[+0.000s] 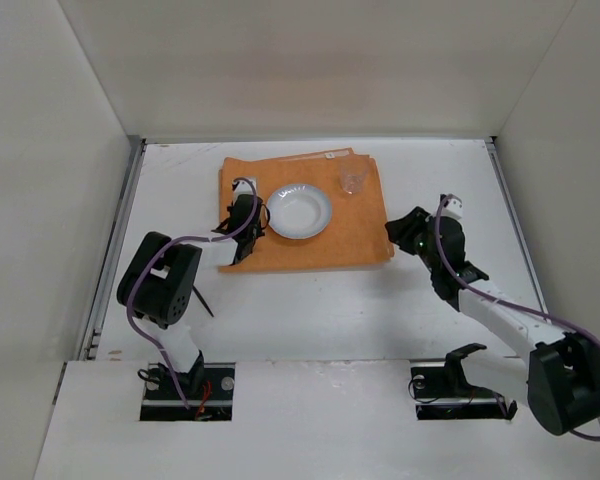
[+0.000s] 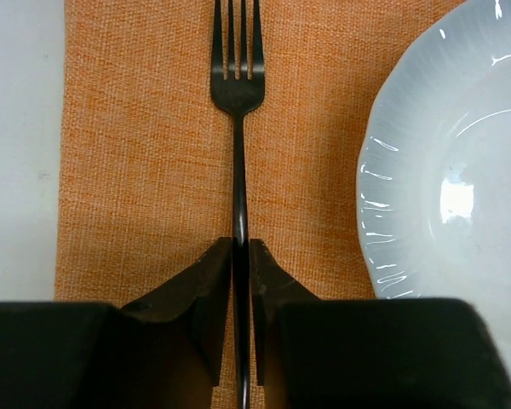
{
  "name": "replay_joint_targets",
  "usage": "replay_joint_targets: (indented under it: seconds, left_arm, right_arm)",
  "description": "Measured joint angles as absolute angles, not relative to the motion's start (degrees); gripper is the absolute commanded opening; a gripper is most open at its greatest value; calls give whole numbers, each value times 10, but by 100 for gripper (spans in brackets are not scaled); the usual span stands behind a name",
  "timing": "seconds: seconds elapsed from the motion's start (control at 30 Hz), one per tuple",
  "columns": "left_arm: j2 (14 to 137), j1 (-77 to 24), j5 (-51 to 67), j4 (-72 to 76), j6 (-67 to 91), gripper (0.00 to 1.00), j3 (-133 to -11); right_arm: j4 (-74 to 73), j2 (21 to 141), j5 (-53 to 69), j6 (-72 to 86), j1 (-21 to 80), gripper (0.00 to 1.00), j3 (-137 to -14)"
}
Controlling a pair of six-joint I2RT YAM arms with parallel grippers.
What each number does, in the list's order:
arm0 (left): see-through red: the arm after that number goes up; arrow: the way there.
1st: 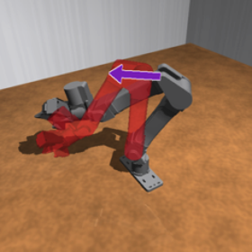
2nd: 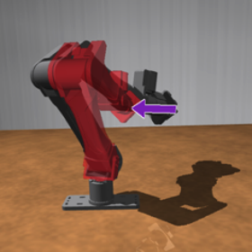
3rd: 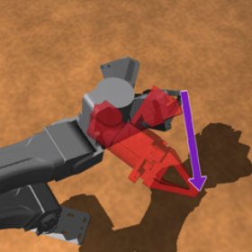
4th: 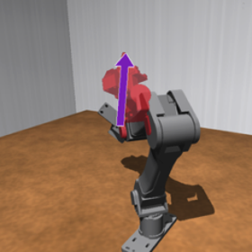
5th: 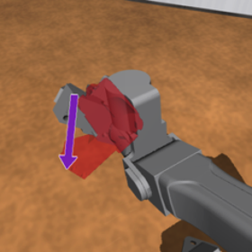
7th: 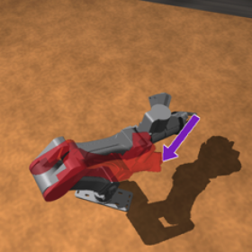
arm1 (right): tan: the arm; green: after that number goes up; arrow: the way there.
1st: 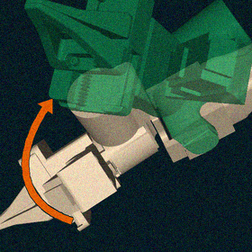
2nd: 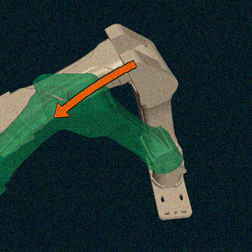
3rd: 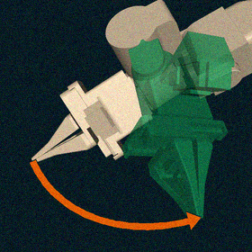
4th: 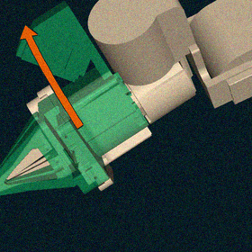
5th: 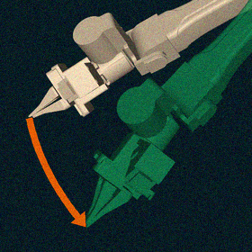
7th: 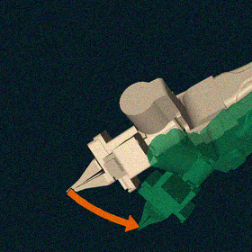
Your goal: Set the dinner table for one person
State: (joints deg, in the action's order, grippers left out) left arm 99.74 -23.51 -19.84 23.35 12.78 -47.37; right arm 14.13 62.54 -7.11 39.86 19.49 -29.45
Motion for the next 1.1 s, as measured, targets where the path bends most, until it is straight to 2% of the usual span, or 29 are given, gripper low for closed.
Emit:
replay_joint_targets:
  seconds: [0.17, 0.3, 0.37, 0.47, 0.57, 0.73, 0.87, 0.97, 1.1]
  left_arm:
    - [997, -234, -196, 243, 140, 31, -474]
    - [989, -229, -196, 243, 154, 35, -470]
    - [969, -228, -197, 241, 160, 36, -459]
    - [913, -232, -206, 230, 173, 37, -438]
    - [817, -244, -224, 204, 193, 38, -417]
    - [569, -272, -265, 126, 243, 41, -397]
    - [368, -277, -316, 49, 282, 42, -403]
    - [270, -277, -355, -8, 303, 43, -423]
    - [206, -282, -380, -63, 316, 44, -445]
  right_arm:
    - [142, 630, -71, 396, 201, 50, -295]
    - [141, 631, -73, 390, 209, 50, -295]
    - [137, 631, -78, 385, 220, 44, -299]
    - [124, 638, -84, 377, 253, 29, -319]
    - [108, 658, -91, 368, 315, 23, -357]
    - [107, 746, -99, 358, 483, 24, -448]
    - [113, 863, -108, 351, 604, 25, -529]
    - [113, 959, -107, 346, 663, 26, -592]
    - [108, 1079, -105, 333, 704, 32, -693]
